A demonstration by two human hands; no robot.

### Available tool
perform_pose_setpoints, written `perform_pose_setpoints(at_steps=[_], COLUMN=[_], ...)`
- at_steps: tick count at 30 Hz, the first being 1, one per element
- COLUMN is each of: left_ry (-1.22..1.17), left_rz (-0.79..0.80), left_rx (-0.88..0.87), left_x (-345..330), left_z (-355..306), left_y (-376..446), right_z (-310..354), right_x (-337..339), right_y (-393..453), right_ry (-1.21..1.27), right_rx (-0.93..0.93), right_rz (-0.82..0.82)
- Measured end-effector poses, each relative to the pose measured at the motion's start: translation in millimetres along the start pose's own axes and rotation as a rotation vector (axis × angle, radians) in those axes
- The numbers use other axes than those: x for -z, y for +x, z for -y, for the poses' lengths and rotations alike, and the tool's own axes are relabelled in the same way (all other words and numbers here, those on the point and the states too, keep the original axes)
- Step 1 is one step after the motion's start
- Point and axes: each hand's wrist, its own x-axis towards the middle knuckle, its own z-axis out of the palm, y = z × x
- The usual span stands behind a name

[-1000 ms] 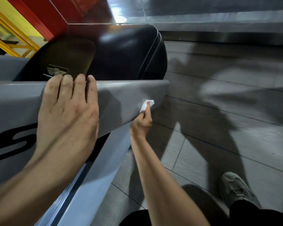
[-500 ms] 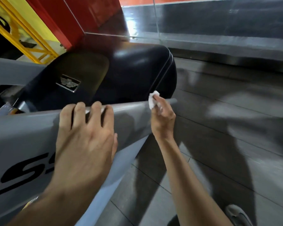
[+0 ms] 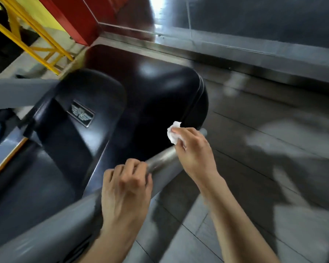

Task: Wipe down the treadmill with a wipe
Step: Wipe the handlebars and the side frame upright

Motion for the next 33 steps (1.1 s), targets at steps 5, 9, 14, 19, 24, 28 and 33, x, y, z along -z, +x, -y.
perform_pose_setpoints(at_steps=[5, 9, 14, 19, 24, 28, 33], left_ry=[-0.131, -0.172, -0.212, -0.241, -0.297, -0.329, -0.369], left_rz=[0.007, 0.065, 0.066, 0.146, 0.176, 0.157, 0.140], left_rx=[-0.069, -0.188, -0.263, -0.248, -0.224, -0.187, -0.112], left_x=[49.4, 114.9, 164.4, 199.4, 254.7, 301.9, 346.0], left_z=[-37.2, -48.1, -48.3, -49.8, -24.2, 4.6, 25.6], left_y=[42.7, 80.8, 118.4, 150.4, 178.6, 196.8, 216.5], right_z=[12.8, 34.9, 64.8, 115.1, 186.9, 241.8, 302.9], right_x=[74.9, 130.9, 179.5, 205.4, 235.3, 259.1, 282.3], right_y=[21.5, 45.8, 73.9, 86.3, 101.1, 119.5, 154.2], right_ry=[-0.070, -0.073, -0.095, -0.171, -0.254, -0.267, -0.319], right_rx=[-0.077, -0.090, -0.048, -0.062, -0.109, -0.113, -0.074], right_rz=[-0.075, -0.096, -0.121, -0.040, 0.016, 0.050, 0.075])
